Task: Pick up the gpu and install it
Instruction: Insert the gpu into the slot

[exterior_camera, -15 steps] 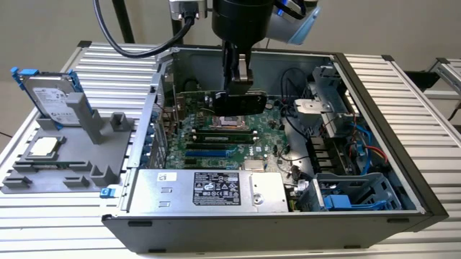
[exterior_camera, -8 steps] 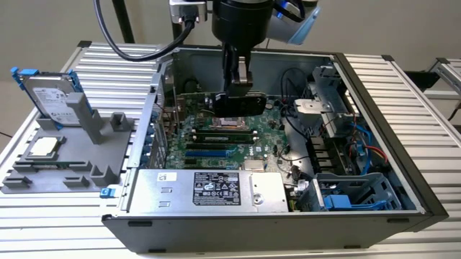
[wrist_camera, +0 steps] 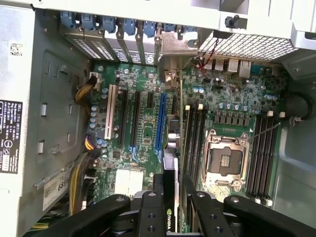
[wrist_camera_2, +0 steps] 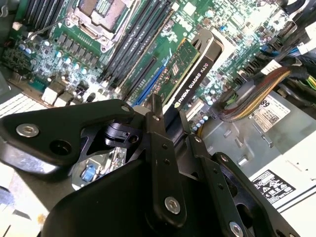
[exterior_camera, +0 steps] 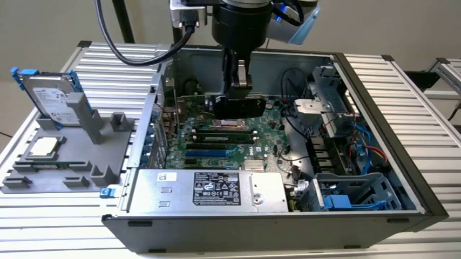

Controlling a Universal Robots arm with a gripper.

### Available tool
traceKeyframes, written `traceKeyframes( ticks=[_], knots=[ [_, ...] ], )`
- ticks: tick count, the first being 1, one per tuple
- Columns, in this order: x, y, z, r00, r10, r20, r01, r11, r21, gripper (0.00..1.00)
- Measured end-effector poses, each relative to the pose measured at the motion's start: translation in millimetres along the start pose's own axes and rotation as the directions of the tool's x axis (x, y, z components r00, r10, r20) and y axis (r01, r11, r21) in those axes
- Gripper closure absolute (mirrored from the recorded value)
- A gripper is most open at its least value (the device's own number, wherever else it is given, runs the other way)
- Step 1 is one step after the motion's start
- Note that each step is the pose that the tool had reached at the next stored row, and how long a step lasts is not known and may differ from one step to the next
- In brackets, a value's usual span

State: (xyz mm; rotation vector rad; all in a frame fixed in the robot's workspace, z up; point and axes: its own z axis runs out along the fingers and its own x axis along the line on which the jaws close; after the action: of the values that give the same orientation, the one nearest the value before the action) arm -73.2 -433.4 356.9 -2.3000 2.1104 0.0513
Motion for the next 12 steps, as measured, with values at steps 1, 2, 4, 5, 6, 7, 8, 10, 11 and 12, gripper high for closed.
traceKeyframes(
  ticks=[1, 2, 4, 5, 6, 7, 8, 10, 11, 12],
  knots=[
    [0.0, 0.0, 0.5, 1.0000, 0.000, 0.0001, 0.000, 1.0000, 0.0002, 1.00],
    [0.0, 0.1, 1.0, 1.0000, 0.000, 0.0001, 0.000, 1.0000, 0.0002, 1.00],
    [0.1, 0.0, 2.0, 1.0000, 0.000, 0.0000, 0.000, 1.0000, 0.0004, 1.00],
    [0.1, 0.0, 2.6, 1.0000, 0.000, 0.0001, 0.000, 1.0000, 0.0006, 1.00],
    [0.1, 0.0, 3.1, 1.0000, 0.000, 0.0001, 0.000, 1.0000, 0.0007, 1.00],
    [0.1, 0.0, 3.6, 1.0000, 0.000, 0.0000, 0.000, 1.0000, 0.0008, 1.00],
    [0.1, 0.0, 4.0, 1.0000, 0.000, 0.0000, 0.000, 1.0000, 0.0009, 1.00],
    [0.2, 0.0, 4.9, 1.0000, 0.000, -0.0001, 0.000, 1.0000, 0.0010, 1.00],
    [0.2, 0.0, 5.5, 1.0000, 0.000, 0.0000, 0.000, 1.0000, 0.0012, 1.00],
    [0.2, 0.0, 6.0, 1.0000, 0.000, 0.0000, 0.000, 1.0000, 0.0014, 1.00]
  ],
)
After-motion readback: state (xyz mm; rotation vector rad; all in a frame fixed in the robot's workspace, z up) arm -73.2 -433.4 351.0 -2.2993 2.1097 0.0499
